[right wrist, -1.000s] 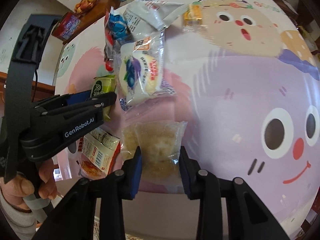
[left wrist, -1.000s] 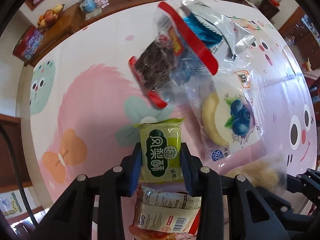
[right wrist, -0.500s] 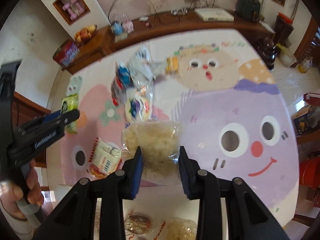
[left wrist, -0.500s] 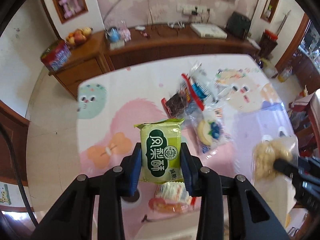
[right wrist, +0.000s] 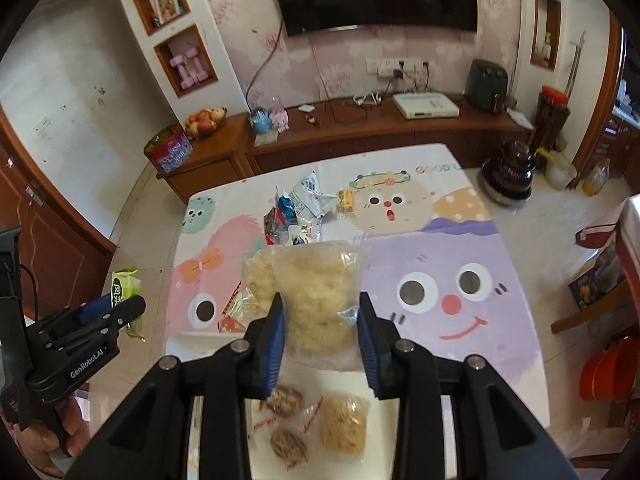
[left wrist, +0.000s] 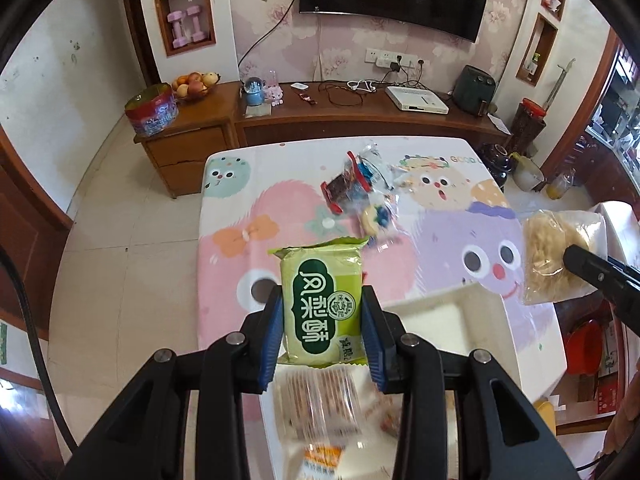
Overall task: Organize snacks
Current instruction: 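Carry the green biscuit with the left tool while the right carries the rice-cake bag over the tray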
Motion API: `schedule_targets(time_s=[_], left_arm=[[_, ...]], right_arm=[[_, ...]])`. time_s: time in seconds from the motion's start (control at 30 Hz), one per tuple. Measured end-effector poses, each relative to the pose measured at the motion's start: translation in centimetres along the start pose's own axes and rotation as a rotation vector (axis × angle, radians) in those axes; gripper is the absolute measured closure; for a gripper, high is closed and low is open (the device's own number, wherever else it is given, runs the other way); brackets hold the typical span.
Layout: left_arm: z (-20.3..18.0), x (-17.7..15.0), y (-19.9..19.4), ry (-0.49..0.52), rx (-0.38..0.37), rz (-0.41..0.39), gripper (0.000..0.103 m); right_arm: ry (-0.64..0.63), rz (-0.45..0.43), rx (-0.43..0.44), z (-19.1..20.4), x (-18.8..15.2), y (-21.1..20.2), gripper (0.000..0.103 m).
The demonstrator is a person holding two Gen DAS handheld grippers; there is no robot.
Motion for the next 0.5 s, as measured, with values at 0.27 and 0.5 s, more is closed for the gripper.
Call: schedule_targets(time_s=[0.27, 0.5], left_arm=[[-2.1, -4.2, -3.4, 0.036, 0.052, -0.038, 0.068], [-2.6, -7.1, -3.4, 0.035, 0.071, -0.013, 0.068]], right_arm=[[-0.039, -0.064, -0.031, 0.9, -3.8, -3.9, 0.070], [-0.063, -0.073, -0.060, 1.2, -5.4, -4.6, 0.070]])
Point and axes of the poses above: each gripper's, at about its wrist camera, not at the fingertips, and y roughly the way its jaws point, z to its left, x to its top, the point moved 7 cm from there along y, roughly the way its jaws point, and after that the axes turned 5 degrees about -x, right-handed, at the moved point
